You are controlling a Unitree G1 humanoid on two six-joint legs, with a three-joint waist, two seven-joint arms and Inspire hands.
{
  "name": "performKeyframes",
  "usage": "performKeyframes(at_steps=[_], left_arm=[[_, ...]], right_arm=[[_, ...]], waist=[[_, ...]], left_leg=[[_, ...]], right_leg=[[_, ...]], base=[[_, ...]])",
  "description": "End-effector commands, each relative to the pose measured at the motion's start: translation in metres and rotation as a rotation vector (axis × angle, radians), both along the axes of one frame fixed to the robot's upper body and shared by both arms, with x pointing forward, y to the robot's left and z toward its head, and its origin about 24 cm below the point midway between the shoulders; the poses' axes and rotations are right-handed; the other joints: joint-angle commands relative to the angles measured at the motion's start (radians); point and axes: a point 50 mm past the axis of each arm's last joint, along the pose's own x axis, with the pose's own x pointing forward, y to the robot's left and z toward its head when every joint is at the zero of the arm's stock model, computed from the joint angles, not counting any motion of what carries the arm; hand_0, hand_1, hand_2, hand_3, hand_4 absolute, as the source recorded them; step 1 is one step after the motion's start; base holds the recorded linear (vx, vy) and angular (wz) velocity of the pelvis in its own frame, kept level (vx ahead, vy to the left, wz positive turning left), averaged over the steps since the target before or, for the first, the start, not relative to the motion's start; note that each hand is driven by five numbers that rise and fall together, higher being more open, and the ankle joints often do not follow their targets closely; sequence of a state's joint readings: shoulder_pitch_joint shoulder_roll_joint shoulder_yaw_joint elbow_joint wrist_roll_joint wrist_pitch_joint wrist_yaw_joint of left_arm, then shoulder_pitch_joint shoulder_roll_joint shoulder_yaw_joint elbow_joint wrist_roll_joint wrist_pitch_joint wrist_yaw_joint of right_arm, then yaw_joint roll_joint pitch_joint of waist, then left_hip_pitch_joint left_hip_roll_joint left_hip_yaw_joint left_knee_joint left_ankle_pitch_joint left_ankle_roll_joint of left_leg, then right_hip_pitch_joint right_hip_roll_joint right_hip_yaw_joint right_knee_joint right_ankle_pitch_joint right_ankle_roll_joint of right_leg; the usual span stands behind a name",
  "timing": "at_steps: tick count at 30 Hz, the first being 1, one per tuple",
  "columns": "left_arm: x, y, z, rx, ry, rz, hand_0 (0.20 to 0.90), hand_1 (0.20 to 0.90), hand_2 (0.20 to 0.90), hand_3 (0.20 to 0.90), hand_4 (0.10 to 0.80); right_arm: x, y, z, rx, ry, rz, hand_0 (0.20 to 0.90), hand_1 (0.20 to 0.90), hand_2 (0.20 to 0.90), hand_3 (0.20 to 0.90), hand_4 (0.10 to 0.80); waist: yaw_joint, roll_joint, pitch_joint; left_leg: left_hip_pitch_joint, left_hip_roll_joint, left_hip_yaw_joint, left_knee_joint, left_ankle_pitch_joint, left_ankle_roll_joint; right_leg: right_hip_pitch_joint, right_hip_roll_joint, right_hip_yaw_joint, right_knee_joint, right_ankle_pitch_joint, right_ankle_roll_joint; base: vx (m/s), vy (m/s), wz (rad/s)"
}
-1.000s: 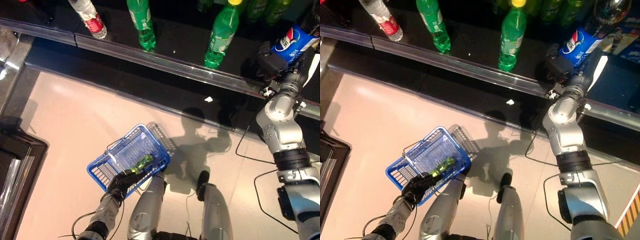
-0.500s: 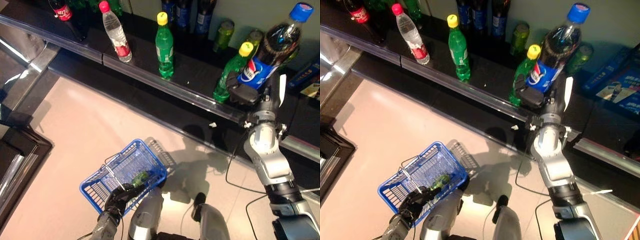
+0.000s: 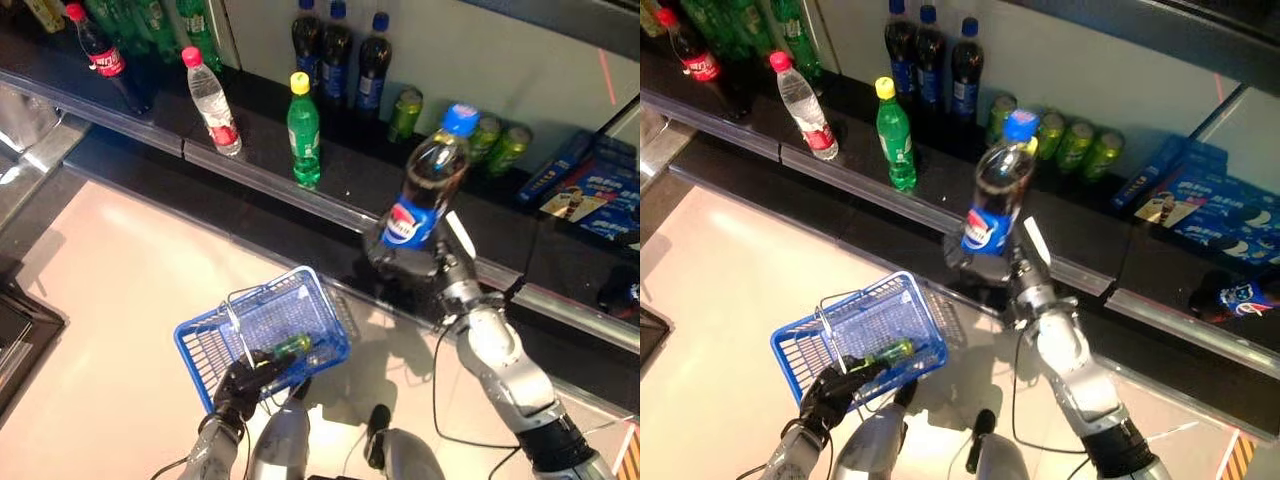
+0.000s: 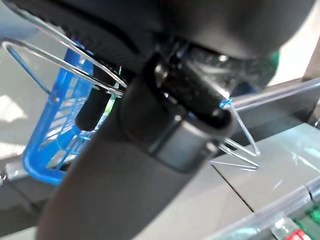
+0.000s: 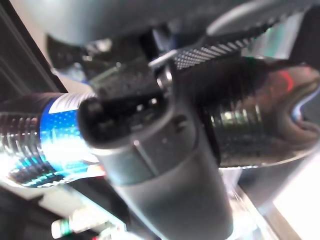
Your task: Pick up the drink and place into the basket.
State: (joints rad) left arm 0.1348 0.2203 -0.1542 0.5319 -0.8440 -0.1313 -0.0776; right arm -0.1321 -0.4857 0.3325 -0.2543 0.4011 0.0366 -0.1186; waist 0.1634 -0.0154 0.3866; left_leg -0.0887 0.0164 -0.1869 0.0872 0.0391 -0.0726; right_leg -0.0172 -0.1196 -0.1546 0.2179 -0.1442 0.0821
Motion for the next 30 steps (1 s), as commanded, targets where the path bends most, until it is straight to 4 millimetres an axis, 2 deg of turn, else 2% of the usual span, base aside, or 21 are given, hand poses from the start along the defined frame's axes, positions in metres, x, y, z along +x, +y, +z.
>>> performKeyframes(at_steps=[1,5,16,18,20,24,30], left_arm=[[0.014,0.001,0.039,0.028,-0.264,-0.078,0.3,0.3,0.3,0.2,0.1],[0.021,-0.005,0.051,0.017,-0.315,-0.107,0.3,0.3,0.3,0.2,0.1],[0.031,-0.021,0.085,0.006,-0.444,-0.246,0.3,0.3,0.3,0.2,0.1],[0.033,-0.027,0.094,0.007,-0.481,-0.292,0.3,0.3,0.3,0.2,0.1],[0.035,-0.034,0.112,-0.01,-0.554,-0.358,0.3,0.3,0.3,0.2,0.1],[0.036,-0.048,0.137,-0.111,-0.694,-0.451,0.3,0.3,0.3,0.2,0.1],[0.036,-0.059,0.158,-0.202,-0.811,-0.521,0.3,0.3,0.3,0.2,0.1]], right_arm=[[-0.02,0.019,0.066,0.163,-0.373,0.153,0.3,0.3,0.3,0.2,0.1],[-0.026,0.032,0.067,0.172,-0.392,0.187,0.3,0.3,0.3,0.2,0.1],[-0.026,0.063,0.064,0.235,-0.35,0.245,0.3,0.3,0.3,0.2,0.1],[-0.024,0.069,0.063,0.234,-0.342,0.234,0.3,0.3,0.3,0.2,0.1],[-0.018,0.077,0.057,0.242,-0.298,0.222,0.3,0.3,0.3,0.2,0.1],[-0.016,0.085,0.05,0.251,-0.253,0.22,0.3,0.3,0.3,0.2,0.1],[-0.012,0.097,0.047,0.273,-0.245,0.178,0.3,0.3,0.3,0.2,0.1]], waist=[[0.012,0.004,-0.221],[0.028,0.005,-0.219],[0.098,0.002,-0.223],[0.113,0.002,-0.222],[0.136,0.004,-0.22],[0.161,0.003,-0.215],[0.191,0.004,-0.212]], left_leg=[[0.009,-0.006,-0.002,0.023,0.012,0.047],[0.008,-0.009,-0.016,0.017,0.019,0.046],[0.006,-0.021,-0.079,-0.001,0.043,0.042],[0.004,-0.023,-0.091,-0.002,0.047,0.042],[0.0,-0.027,-0.112,-0.004,0.055,0.041],[-0.012,-0.036,-0.14,0.001,0.061,0.043],[-0.018,-0.045,-0.172,-0.002,0.073,0.04]], right_leg=[[0.042,0.036,-0.009,-0.045,0.061,-0.079],[0.047,0.034,-0.019,-0.055,0.066,-0.075],[0.071,0.03,-0.06,-0.084,0.081,-0.069],[0.074,0.028,-0.071,-0.085,0.082,-0.069],[0.079,0.024,-0.088,-0.085,0.082,-0.069],[0.079,0.019,-0.108,-0.081,0.081,-0.069],[0.086,0.012,-0.136,-0.077,0.081,-0.069]], base=[[-0.062,-0.022,0.02],[-0.062,-0.027,0.07],[-0.026,-0.025,0.11],[-0.002,-0.013,0.25],[0.004,-0.01,0.16],[0.005,-0.009,0.29],[0.044,-0.007,0.23]])
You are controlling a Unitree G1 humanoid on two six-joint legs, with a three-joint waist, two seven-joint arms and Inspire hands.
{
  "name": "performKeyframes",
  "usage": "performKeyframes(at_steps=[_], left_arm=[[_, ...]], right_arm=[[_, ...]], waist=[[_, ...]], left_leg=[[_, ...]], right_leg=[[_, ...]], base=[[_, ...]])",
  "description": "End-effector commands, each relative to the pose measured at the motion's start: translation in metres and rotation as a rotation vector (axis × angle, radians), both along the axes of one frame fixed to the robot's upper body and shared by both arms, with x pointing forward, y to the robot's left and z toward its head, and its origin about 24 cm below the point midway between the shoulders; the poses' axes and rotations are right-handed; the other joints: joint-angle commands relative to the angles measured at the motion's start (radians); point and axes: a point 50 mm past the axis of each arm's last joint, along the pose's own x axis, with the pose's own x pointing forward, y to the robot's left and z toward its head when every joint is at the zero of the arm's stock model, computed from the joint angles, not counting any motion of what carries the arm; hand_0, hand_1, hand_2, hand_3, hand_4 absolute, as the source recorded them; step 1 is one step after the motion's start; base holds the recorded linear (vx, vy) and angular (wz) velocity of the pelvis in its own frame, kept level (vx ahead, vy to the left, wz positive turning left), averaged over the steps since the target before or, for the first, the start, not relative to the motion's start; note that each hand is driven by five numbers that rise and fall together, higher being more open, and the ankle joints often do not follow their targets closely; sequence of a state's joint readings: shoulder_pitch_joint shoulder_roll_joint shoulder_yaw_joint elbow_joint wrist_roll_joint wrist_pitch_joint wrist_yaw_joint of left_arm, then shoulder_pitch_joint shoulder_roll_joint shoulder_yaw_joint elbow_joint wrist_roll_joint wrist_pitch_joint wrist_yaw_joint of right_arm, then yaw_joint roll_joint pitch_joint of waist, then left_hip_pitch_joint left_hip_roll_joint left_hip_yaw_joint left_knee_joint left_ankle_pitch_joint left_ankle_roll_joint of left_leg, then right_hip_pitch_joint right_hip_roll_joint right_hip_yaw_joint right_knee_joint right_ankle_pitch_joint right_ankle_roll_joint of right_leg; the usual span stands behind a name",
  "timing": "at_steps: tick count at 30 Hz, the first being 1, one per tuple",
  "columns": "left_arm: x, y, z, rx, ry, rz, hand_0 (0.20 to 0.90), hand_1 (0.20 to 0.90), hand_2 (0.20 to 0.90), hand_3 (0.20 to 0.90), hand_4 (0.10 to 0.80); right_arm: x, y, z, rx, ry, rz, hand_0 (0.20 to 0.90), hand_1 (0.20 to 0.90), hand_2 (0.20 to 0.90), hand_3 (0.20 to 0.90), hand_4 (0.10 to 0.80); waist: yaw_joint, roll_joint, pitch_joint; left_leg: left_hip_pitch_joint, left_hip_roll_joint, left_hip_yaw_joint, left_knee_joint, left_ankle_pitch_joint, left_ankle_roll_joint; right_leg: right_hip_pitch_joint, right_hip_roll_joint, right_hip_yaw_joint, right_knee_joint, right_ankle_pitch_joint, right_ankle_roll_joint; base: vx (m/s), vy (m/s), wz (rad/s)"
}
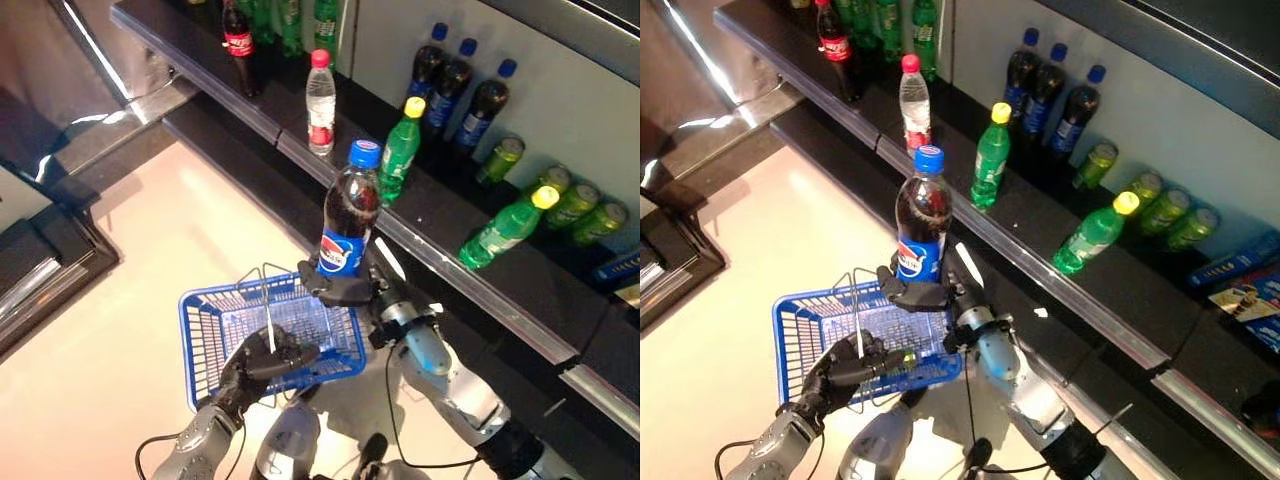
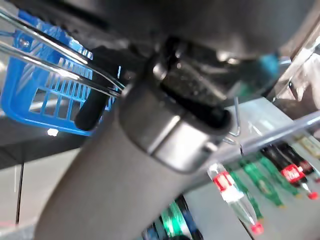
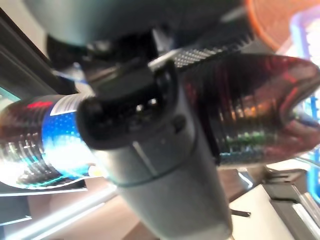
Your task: Pick up the drink and place into the basket.
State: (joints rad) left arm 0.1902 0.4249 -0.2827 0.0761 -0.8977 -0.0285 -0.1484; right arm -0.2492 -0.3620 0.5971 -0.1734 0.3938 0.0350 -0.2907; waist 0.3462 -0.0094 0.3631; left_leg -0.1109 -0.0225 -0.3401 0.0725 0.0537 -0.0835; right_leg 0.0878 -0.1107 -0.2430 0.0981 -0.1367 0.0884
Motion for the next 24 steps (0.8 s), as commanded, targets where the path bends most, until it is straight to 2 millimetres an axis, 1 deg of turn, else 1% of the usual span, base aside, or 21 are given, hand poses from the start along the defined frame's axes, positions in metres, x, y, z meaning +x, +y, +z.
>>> performKeyframes(at_steps=[1,4,6,7,10,11,12,13,16,17,19,24], left_arm=[[0.017,-0.042,0.09,-0.253,-0.522,-0.24,0.3,0.3,0.3,0.2,0.1],[0.014,-0.045,0.1,-0.275,-0.58,-0.312,0.3,0.3,0.3,0.2,0.1],[0.013,-0.045,0.104,-0.286,-0.6,-0.329,0.3,0.3,0.3,0.2,0.1],[0.013,-0.046,0.111,-0.3,-0.625,-0.355,0.3,0.3,0.3,0.2,0.1],[0.013,-0.046,0.116,-0.304,-0.647,-0.372,0.3,0.3,0.3,0.2,0.1],[0.013,-0.047,0.122,-0.312,-0.673,-0.396,0.3,0.3,0.3,0.2,0.1],[0.012,-0.046,0.125,-0.319,-0.682,-0.403,0.3,0.3,0.3,0.2,0.1],[0.012,-0.046,0.126,-0.325,-0.688,-0.407,0.3,0.3,0.3,0.2,0.1],[0.009,-0.047,0.131,-0.371,-0.707,-0.453,0.3,0.3,0.3,0.2,0.1],[0.008,-0.048,0.131,-0.375,-0.71,-0.458,0.3,0.3,0.3,0.2,0.1],[0.004,-0.052,0.136,-0.401,-0.728,-0.497,0.3,0.3,0.3,0.2,0.1],[-0.001,-0.058,0.144,-0.466,-0.765,-0.576,0.3,0.3,0.3,0.2,0.1]], right_arm=[[-0.008,0.03,0.06,0.232,-0.297,0.063,0.3,0.3,0.3,0.2,0.1],[-0.003,0.033,0.054,0.221,-0.279,0.026,0.3,0.3,0.3,0.2,0.1],[-0.002,0.034,0.05,0.215,-0.263,0.015,0.3,0.3,0.3,0.2,0.1],[0.0,0.036,0.044,0.197,-0.248,-0.006,0.3,0.3,0.3,0.2,0.1],[0.002,0.037,0.039,0.171,-0.234,-0.025,0.3,0.3,0.3,0.2,0.1],[0.006,0.037,0.028,0.139,-0.209,-0.063,0.3,0.3,0.3,0.2,0.1],[0.008,0.036,0.023,0.116,-0.194,-0.082,0.3,0.3,0.3,0.2,0.1],[0.008,0.036,0.02,0.105,-0.185,-0.091,0.3,0.3,0.3,0.2,0.1],[0.013,0.032,0.003,0.048,-0.146,-0.146,0.3,0.3,0.3,0.2,0.1],[0.013,0.032,0.001,0.043,-0.139,-0.151,0.3,0.3,0.3,0.2,0.1],[0.016,0.028,-0.014,0.012,-0.091,-0.196,0.3,0.3,0.3,0.2,0.1],[0.016,0.02,-0.04,-0.03,0.006,-0.24,0.3,0.3,0.3,0.2,0.1]], waist=[[0.016,-0.001,-0.189],[0.032,0.001,-0.19],[0.039,0.003,-0.193],[0.048,0.005,-0.196],[0.054,0.007,-0.197],[0.066,0.01,-0.2],[0.07,0.011,-0.2],[0.072,0.011,-0.201],[0.085,0.012,-0.201],[0.086,0.012,-0.201],[0.094,0.012,-0.201],[0.095,0.012,-0.2]], left_leg=[[0.002,-0.008,-0.024,0.013,0.061,0.05],[-0.002,-0.013,-0.039,0.012,0.067,0.048],[-0.003,-0.015,-0.044,0.013,0.068,0.047],[-0.004,-0.018,-0.053,0.014,0.069,0.047],[-0.005,-0.02,-0.058,0.015,0.071,0.046],[-0.008,-0.023,-0.067,0.018,0.073,0.045],[-0.009,-0.025,-0.072,0.019,0.074,0.045],[-0.009,-0.026,-0.074,0.019,0.074,0.044],[-0.012,-0.031,-0.085,0.02,0.074,0.044],[-0.012,-0.032,-0.087,0.021,0.074,0.044],[-0.014,-0.034,-0.091,0.022,0.075,0.044],[-0.018,-0.036,-0.092,0.022,0.074,0.046]], right_leg=[[-0.016,0.0,-0.054,0.043,0.073,-0.075],[-0.012,-0.004,-0.068,0.045,0.072,-0.075],[-0.011,-0.006,-0.073,0.046,0.071,-0.075],[-0.01,-0.009,-0.08,0.05,0.069,-0.076],[-0.009,-0.012,-0.086,0.053,0.068,-0.076],[-0.005,-0.015,-0.094,0.056,0.066,-0.077],[-0.004,-0.017,-0.098,0.057,0.065,-0.076],[-0.004,-0.017,-0.099,0.057,0.065,-0.076],[-0.002,-0.022,-0.109,0.061,0.063,-0.075],[-0.002,-0.022,-0.11,0.061,0.062,-0.075],[0.002,-0.026,-0.115,0.06,0.063,-0.073],[0.001,-0.03,-0.118,0.06,0.063,-0.07]], base=[[0.061,-0.003,0.19],[0.055,0.0,0.23],[0.061,0.013,0.15],[0.064,0.015,0.15],[0.068,0.021,0.18],[0.092,0.029,0.09],[0.095,0.028,0.12],[0.062,0.017,0.23],[0.052,0.005,0.19],[0.046,-0.001,0.11],[0.052,-0.001,0.14],[0.017,0.0,0.01]])
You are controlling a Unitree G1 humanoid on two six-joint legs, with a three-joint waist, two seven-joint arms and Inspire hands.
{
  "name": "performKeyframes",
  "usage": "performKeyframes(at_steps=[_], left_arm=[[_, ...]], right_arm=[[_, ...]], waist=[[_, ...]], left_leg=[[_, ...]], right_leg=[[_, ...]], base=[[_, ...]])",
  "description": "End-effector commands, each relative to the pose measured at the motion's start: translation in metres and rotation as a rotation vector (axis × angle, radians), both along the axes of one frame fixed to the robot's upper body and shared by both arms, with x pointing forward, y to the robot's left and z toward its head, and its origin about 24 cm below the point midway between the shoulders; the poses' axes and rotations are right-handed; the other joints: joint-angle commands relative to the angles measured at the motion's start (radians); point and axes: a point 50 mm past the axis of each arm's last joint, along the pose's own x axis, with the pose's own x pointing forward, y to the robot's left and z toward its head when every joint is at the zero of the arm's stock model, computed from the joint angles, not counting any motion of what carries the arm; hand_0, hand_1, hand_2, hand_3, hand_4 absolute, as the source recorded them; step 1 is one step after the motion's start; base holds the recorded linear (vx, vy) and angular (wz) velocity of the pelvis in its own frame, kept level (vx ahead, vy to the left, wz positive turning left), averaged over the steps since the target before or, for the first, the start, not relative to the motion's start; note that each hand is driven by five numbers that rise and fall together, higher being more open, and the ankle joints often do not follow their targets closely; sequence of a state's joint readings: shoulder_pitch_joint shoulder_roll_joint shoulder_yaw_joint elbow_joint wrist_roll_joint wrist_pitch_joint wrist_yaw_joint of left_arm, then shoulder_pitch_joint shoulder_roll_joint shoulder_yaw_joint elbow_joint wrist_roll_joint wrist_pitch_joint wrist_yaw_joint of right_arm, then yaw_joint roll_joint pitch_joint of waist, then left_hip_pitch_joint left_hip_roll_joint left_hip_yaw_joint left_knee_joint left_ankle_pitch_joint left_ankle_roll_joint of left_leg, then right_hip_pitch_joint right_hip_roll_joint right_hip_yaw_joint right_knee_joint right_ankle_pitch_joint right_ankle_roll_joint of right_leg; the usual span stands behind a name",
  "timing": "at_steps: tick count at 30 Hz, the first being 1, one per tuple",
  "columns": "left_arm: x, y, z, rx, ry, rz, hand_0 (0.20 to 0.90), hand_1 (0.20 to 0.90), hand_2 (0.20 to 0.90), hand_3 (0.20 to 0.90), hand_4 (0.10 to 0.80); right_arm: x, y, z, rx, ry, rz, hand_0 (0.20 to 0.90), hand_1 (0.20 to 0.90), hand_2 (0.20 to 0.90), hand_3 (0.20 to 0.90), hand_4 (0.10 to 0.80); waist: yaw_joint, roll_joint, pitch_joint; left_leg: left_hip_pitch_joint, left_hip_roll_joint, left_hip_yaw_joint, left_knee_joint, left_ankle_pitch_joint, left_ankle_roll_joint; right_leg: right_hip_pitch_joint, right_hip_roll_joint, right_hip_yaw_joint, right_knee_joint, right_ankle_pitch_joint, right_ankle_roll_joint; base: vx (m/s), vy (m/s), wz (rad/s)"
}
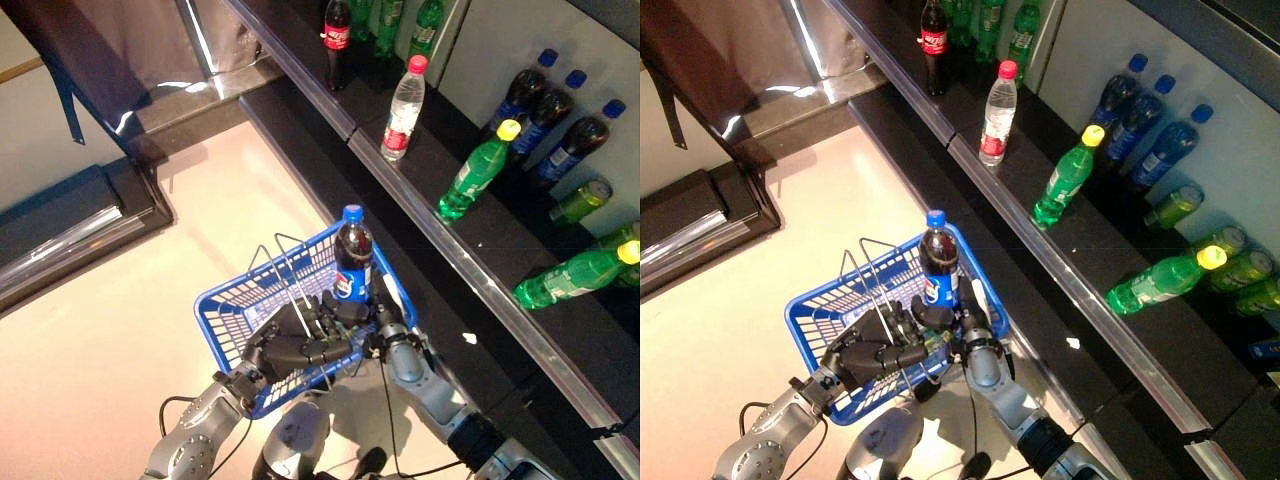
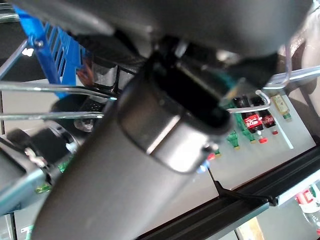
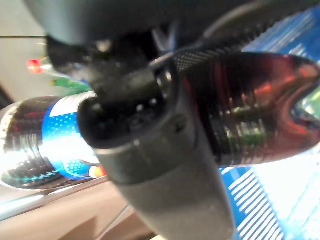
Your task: Pick up the drink and place into the basket.
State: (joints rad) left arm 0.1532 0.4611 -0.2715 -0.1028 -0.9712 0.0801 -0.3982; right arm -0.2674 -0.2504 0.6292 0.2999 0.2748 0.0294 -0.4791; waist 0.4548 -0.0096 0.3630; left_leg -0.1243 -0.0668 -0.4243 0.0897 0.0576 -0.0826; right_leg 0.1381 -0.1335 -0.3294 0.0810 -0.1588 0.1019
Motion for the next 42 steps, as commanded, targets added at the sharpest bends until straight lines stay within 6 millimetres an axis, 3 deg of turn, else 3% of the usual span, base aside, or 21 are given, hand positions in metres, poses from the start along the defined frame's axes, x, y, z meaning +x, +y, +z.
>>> performKeyframes(at_steps=[1,7,13,20,25,26,30,42], left_arm=[[-0.012,-0.035,0.101,-0.369,-0.538,-0.279,0.3,0.3,0.3,0.2,0.1],[-0.021,-0.052,0.11,-0.442,-0.57,-0.448,0.3,0.3,0.3,0.2,0.1],[-0.021,-0.057,0.115,-0.452,-0.557,-0.483,0.3,0.3,0.3,0.2,0.1],[-0.023,-0.058,0.112,-0.433,-0.542,-0.511,0.3,0.3,0.3,0.2,0.1],[-0.023,-0.059,0.111,-0.417,-0.534,-0.53,0.3,0.3,0.3,0.2,0.1],[-0.023,-0.058,0.112,-0.417,-0.531,-0.533,0.3,0.3,0.3,0.2,0.1],[-0.026,-0.057,0.113,-0.441,-0.484,-0.55,0.3,0.3,0.3,0.2,0.1],[-0.035,-0.064,0.104,-0.453,-0.399,-0.627,0.3,0.3,0.3,0.2,0.1]], right_arm=[[0.002,0.036,0.046,0.19,-0.259,0.07,0.3,0.3,0.3,0.2,0.1],[0.0,0.038,0.022,0.157,-0.149,0.084,0.3,0.3,0.3,0.2,0.1],[-0.013,0.048,-0.016,0.124,0.113,0.214,0.3,0.3,0.3,0.2,0.1],[-0.025,0.059,-0.037,0.19,0.299,0.288,0.3,0.3,0.3,0.2,0.1],[-0.03,0.063,-0.054,0.599,0.555,0.132,0.3,0.3,0.3,0.2,0.1],[-0.033,0.063,-0.06,0.756,0.626,0.061,0.3,0.3,0.3,0.2,0.1],[-0.031,0.065,-0.064,1.061,0.707,-0.089,0.3,0.3,0.3,0.2,0.1],[-0.021,0.073,-0.057,1.343,0.774,-0.237,0.3,0.3,0.3,0.2,0.1]], waist=[[-0.013,0.013,-0.199],[-0.009,0.015,-0.188],[0.0,0.01,-0.182],[0.028,0.001,-0.165],[0.042,-0.005,-0.161],[0.045,-0.005,-0.162],[0.059,-0.008,-0.16],[0.067,-0.018,-0.17]], left_leg=[[-0.006,0.008,-0.008,0.006,0.07,0.046],[-0.005,0.003,-0.014,0.01,0.064,0.047],[-0.01,0.0,-0.016,0.013,0.064,0.045],[-0.019,-0.005,-0.028,0.012,0.07,0.047],[-0.018,-0.003,-0.029,0.005,0.077,0.05],[-0.018,-0.002,-0.026,0.005,0.077,0.05],[-0.015,0.004,-0.023,0.005,0.075,0.055],[0.001,0.018,-0.016,0.005,0.067,0.061]], right_leg=[[-0.05,-0.008,-0.032,0.077,0.085,-0.083],[-0.053,-0.013,-0.032,0.086,0.08,-0.083],[-0.054,-0.02,-0.038,0.09,0.08,-0.079],[-0.053,-0.017,-0.052,0.09,0.081,-0.079],[-0.048,-0.015,-0.061,0.09,0.081,-0.079],[-0.047,-0.015,-0.063,0.094,0.08,-0.078],[-0.043,-0.012,-0.069,0.101,0.077,-0.079],[-0.042,-0.01,-0.071,0.121,0.074,-0.079]], base=[[0.0,0.0,0.0],[0.032,0.0,0.05],[0.04,0.002,0.03],[0.03,-0.022,0.08],[0.05,-0.017,0.08],[0.062,-0.01,0.01],[0.075,-0.016,0.03],[0.064,-0.007,0.04]])
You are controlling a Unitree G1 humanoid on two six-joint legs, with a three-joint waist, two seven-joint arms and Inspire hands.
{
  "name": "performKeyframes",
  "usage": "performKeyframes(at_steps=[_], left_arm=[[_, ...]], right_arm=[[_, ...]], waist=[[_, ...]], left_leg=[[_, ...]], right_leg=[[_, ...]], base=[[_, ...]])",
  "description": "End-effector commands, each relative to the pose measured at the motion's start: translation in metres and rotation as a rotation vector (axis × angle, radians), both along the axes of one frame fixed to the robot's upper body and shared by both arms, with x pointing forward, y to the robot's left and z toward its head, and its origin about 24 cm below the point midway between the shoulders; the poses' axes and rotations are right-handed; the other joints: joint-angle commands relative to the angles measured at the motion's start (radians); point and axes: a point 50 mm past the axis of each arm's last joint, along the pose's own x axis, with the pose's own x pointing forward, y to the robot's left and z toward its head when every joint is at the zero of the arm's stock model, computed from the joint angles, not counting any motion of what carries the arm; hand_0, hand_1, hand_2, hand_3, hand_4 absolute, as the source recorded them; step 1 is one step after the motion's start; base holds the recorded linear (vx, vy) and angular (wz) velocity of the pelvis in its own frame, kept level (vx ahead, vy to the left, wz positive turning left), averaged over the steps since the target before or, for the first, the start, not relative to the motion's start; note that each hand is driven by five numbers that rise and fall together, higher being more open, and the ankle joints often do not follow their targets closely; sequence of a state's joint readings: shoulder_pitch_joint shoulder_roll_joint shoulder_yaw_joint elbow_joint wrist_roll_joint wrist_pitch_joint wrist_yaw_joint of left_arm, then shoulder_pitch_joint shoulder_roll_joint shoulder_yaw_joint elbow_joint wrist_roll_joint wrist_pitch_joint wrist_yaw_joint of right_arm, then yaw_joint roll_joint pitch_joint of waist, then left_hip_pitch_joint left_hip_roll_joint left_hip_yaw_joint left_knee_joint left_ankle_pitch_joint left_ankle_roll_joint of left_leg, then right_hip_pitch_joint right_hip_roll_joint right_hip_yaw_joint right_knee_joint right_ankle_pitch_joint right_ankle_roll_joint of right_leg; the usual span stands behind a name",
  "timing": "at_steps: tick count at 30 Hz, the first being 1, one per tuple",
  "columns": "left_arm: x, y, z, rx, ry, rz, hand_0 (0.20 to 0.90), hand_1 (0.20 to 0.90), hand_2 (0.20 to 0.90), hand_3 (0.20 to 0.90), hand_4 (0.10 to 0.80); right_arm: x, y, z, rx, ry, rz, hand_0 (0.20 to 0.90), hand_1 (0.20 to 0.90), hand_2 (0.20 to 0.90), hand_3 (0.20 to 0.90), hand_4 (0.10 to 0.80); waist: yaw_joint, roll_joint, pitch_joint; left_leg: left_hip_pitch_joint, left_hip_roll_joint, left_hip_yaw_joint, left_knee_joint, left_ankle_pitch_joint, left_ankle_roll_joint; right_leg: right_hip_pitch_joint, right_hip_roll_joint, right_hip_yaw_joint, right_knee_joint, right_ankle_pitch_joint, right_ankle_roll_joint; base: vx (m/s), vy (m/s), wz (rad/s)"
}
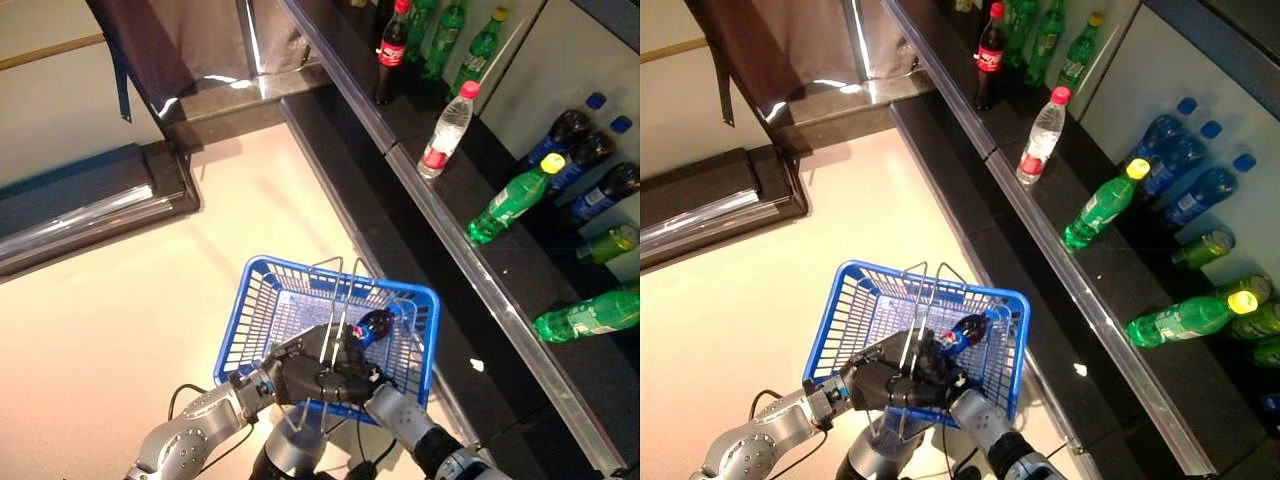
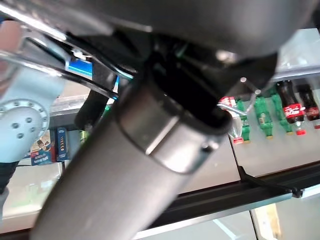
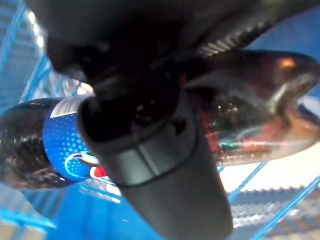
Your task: Pick up the drink and place into the basket.
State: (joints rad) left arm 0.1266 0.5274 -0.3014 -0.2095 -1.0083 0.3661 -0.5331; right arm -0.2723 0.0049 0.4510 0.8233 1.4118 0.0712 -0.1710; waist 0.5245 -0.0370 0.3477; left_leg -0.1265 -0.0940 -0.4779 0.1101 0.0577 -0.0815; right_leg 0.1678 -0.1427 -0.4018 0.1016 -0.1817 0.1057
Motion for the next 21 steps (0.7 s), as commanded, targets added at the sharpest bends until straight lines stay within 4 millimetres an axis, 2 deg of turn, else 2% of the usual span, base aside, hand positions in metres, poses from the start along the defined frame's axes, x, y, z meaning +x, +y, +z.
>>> performKeyframes(at_steps=[1,7,16,17,18,19,20,21], left_arm=[[-0.022,-0.044,0.096,-0.521,-0.403,-0.275,0.3,0.3,0.3,0.2,0.1],[-0.024,-0.042,0.093,-0.508,-0.383,-0.277,0.3,0.3,0.3,0.2,0.1],[-0.028,-0.036,0.087,-0.488,-0.327,-0.274,0.3,0.3,0.3,0.2,0.1],[-0.03,-0.035,0.085,-0.483,-0.315,-0.273,0.3,0.3,0.3,0.2,0.1],[-0.03,-0.035,0.084,-0.481,-0.307,-0.271,0.3,0.3,0.3,0.2,0.1],[-0.031,-0.034,0.083,-0.482,-0.296,-0.268,0.3,0.3,0.3,0.2,0.1],[-0.031,-0.034,0.083,-0.482,-0.296,-0.268,0.3,0.3,0.3,0.2,0.1],[-0.031,-0.034,0.081,-0.483,-0.283,-0.266,0.3,0.3,0.3,0.2,0.1]], right_arm=[[0.013,0.047,0.034,0.224,-0.087,-0.007,0.3,0.3,0.3,0.2,0.1],[0.013,0.049,0.032,0.291,-0.015,-0.059,0.3,0.3,0.3,0.2,0.1],[0.013,0.031,0.016,0.291,0.086,-0.155,0.3,0.3,0.3,0.2,0.1],[0.012,0.028,0.013,0.286,0.089,-0.171,0.382,0.382,0.382,0.296,0.196],[0.011,0.027,0.011,0.281,0.089,-0.177,0.531,0.531,0.531,0.469,0.369],[0.01,0.026,0.01,0.276,0.088,-0.18,0.573,0.573,0.573,0.518,0.418],[0.01,0.026,0.01,0.276,0.088,-0.18,0.855,0.855,0.855,0.848,0.748],[0.009,0.025,0.009,0.272,0.087,-0.183,0.9,0.9,0.9,0.9,0.8]], waist=[[-0.002,0.01,-0.155],[0.006,0.016,-0.165],[0.023,0.013,-0.183],[0.027,0.01,-0.185],[0.028,0.008,-0.188],[0.028,0.007,-0.19],[0.028,0.007,-0.19],[0.028,0.005,-0.192]], left_leg=[[0.004,0.046,0.038,-0.014,0.067,0.06],[0.016,0.048,0.037,-0.011,0.062,0.065],[0.035,0.054,0.033,-0.01,0.056,0.066],[0.041,0.055,0.033,-0.013,0.055,0.068],[0.045,0.058,0.034,-0.016,0.055,0.068],[0.048,0.059,0.035,-0.019,0.055,0.069],[0.048,0.059,0.035,-0.019,0.056,0.069],[0.05,0.06,0.036,-0.02,0.055,0.069]], right_leg=[[-0.071,-0.001,0.001,0.101,0.096,-0.083],[-0.063,-0.006,-0.008,0.115,0.092,-0.079],[-0.042,-0.009,-0.024,0.13,0.084,-0.072],[-0.036,-0.009,-0.027,0.13,0.084,-0.07],[-0.032,-0.009,-0.029,0.129,0.083,-0.068],[-0.03,-0.008,-0.03,0.129,0.083,-0.067],[-0.03,-0.008,-0.03,0.129,0.083,-0.067],[-0.029,-0.008,-0.03,0.129,0.084,-0.066]], base=[[0.078,0.011,0.01],[0.086,0.017,0.02],[0.086,0.015,0.07],[0.112,0.006,0.05],[0.099,0.002,0.11],[0.048,0.002,0.15],[0.044,0.002,0.14],[0.049,0.002,0.09]])
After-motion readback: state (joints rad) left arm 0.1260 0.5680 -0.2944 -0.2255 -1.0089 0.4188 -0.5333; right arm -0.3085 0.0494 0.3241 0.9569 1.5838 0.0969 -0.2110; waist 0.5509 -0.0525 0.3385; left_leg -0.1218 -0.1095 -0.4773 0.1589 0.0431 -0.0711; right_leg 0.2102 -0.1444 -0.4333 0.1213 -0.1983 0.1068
